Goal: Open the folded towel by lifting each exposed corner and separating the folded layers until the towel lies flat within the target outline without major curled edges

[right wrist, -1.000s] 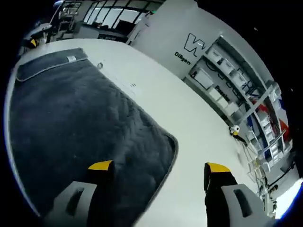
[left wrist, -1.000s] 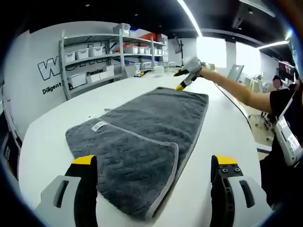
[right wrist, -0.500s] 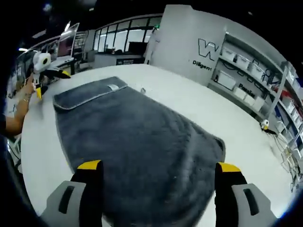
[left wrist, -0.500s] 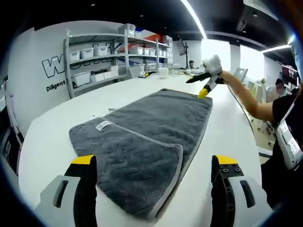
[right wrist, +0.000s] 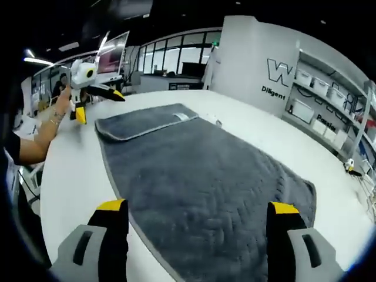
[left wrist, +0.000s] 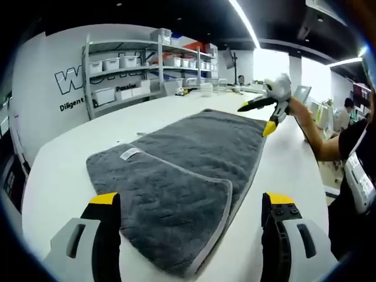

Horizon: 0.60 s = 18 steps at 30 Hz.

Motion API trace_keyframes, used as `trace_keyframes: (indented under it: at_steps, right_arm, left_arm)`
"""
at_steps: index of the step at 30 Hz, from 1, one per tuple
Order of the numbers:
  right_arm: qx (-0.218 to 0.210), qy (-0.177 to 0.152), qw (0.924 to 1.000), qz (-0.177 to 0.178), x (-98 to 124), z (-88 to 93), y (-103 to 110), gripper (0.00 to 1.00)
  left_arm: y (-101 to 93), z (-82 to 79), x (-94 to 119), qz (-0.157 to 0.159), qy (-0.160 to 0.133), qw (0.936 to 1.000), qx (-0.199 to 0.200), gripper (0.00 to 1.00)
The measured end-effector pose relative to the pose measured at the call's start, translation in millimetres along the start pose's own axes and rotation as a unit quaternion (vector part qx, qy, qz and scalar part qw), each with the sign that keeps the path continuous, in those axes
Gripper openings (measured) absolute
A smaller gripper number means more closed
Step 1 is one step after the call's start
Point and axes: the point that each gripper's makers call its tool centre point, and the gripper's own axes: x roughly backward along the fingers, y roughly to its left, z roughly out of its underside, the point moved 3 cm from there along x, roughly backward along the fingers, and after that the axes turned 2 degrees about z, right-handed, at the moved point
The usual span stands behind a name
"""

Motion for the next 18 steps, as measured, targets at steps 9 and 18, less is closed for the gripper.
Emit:
trace_keyframes:
  at_steps: [9, 18]
  right_arm:
    - [0.001, -0.003, 0.9999, 0.010, 0, 7.1, -6, 0.99]
    - [-0.007, -0.011, 0.9999, -0.003, 1, 6.2, -1, 0.99]
  left_arm:
    - [-6.2, -2.3, -5, 0.010, -0.002, 0.9999, -0.003, 0.98]
    - [-20.6, -9.4, -5, 0.008, -0.021, 0.9997, -0.011, 0.91]
